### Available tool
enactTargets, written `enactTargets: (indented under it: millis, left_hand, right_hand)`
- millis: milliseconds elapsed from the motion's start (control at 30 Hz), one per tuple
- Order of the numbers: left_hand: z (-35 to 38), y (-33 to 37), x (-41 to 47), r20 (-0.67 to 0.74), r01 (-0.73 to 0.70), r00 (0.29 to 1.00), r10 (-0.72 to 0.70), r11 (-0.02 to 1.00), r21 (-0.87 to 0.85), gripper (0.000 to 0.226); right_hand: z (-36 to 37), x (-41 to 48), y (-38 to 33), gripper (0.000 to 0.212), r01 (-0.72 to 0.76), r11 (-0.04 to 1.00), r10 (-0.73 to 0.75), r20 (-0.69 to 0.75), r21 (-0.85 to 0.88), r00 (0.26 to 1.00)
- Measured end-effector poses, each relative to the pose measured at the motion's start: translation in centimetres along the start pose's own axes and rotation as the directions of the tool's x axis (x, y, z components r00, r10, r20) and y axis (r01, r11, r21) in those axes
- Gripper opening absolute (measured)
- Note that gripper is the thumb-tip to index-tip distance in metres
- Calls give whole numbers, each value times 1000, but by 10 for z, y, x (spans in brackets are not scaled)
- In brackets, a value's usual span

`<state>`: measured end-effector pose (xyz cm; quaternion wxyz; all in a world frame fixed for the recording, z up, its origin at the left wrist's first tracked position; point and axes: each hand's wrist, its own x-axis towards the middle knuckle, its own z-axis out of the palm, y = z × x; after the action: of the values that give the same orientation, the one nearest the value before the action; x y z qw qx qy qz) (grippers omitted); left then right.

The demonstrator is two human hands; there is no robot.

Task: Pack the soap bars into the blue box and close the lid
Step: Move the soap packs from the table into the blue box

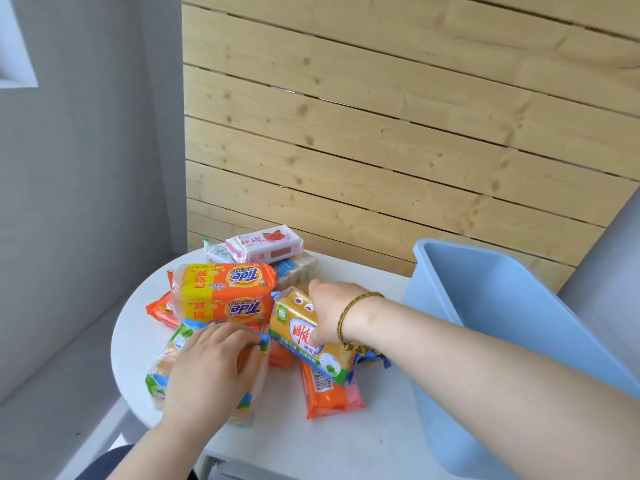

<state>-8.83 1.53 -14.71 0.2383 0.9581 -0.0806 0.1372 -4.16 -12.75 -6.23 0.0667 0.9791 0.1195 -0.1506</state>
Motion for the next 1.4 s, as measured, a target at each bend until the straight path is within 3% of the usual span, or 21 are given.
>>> enactTargets:
  millis: [167, 300, 367, 433, 533, 633, 733, 900, 1067, 1200, 1267, 1333, 1400]
  left_hand:
    - [5, -1, 0, 5, 22, 1000, -22, 1000, -13, 10]
    - [8, 6, -1, -68, 77, 994, -82, 995, -66, 8]
    - [11, 16, 0, -106, 39, 993, -48, 995, -88, 15]
    - [14, 35, 4, -137, -2, 990, -28, 977, -215, 11]
    - [22, 77, 12, -67, 23, 995, -70, 844, -536, 18]
    - [28, 121, 22, 35, 61, 998, -51, 727, -684, 16]
    - [34, 159, 33, 161, 122, 987, 7, 623, -773, 20]
    - [48, 199, 46, 366, 301, 930, 38, 495, -815, 55]
    - [60, 204, 45, 274, 184, 959, 78, 562, -806, 60]
    - [66, 199, 45, 273, 177, 958, 90, 566, -805, 63]
    - [67, 199, 45, 265, 171, 959, 98, 545, -821, 60]
    - [67, 200, 45, 258, 169, 961, 97, 534, -829, 57]
    - [65, 201, 44, 259, 174, 962, 91, 527, -832, 60]
  right_hand:
    - [-38, -23, 31, 54, 19, 969, 23, -167, 246, 986]
    - [-57, -52, 75, 59, 59, 867, 167, -400, 494, 901]
    - [-59, -67, 103, 57, 72, 805, 257, -455, 589, 853]
    - [-59, -84, 134, 57, 49, 761, 337, -459, 647, 822]
    - [-51, -107, 180, 56, -50, 734, 389, -359, 677, 849]
    - [-30, -112, 211, 52, -187, 781, 350, -170, 596, 921]
    - [-1, -104, 220, 51, -263, 889, 280, 9, 375, 960]
    - [26, -88, 214, 57, -178, 959, 125, 233, 222, 964]
    - [40, -67, 195, 62, -27, 995, -12, 372, 101, 928]
    - [45, -66, 193, 62, -9, 995, -38, 458, 101, 888]
    - [51, -68, 195, 45, -20, 994, -35, 500, 105, 865]
    - [60, -65, 198, 9, -43, 993, -19, 511, 110, 860]
    - [64, -62, 197, 25, -18, 995, -32, 472, 101, 881]
